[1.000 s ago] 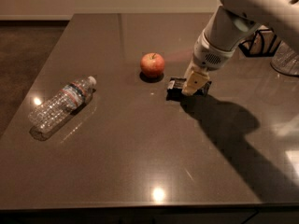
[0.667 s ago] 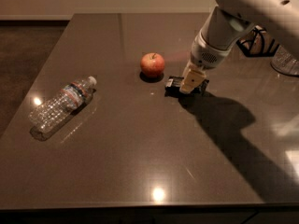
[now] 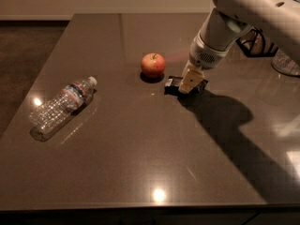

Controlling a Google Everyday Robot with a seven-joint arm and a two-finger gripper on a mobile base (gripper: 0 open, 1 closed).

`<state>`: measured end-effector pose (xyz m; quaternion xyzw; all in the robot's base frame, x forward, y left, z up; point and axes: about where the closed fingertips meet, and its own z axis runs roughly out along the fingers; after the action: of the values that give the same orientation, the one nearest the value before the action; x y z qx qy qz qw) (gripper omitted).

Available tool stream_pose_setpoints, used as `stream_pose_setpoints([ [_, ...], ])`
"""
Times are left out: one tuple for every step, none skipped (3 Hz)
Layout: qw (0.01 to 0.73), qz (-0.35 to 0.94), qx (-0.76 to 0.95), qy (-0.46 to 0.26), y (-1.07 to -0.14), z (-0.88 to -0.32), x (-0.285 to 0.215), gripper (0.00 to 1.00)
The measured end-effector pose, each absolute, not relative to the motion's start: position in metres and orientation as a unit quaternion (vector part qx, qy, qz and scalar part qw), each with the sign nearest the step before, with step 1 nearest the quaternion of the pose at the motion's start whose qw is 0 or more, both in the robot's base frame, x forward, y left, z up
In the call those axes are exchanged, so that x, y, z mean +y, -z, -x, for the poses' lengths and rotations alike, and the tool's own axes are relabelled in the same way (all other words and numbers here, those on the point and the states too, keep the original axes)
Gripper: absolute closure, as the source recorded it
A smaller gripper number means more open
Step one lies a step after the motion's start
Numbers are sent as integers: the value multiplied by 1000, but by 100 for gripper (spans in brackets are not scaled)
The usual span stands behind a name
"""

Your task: Move rxbar chocolate near apple

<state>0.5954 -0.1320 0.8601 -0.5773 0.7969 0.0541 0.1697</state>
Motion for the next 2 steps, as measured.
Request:
stream_pose_setpoints([
  [169, 578, 797, -55, -859, -595, -131, 15],
  [168, 579, 796, -55, -857, -596, -130, 0],
])
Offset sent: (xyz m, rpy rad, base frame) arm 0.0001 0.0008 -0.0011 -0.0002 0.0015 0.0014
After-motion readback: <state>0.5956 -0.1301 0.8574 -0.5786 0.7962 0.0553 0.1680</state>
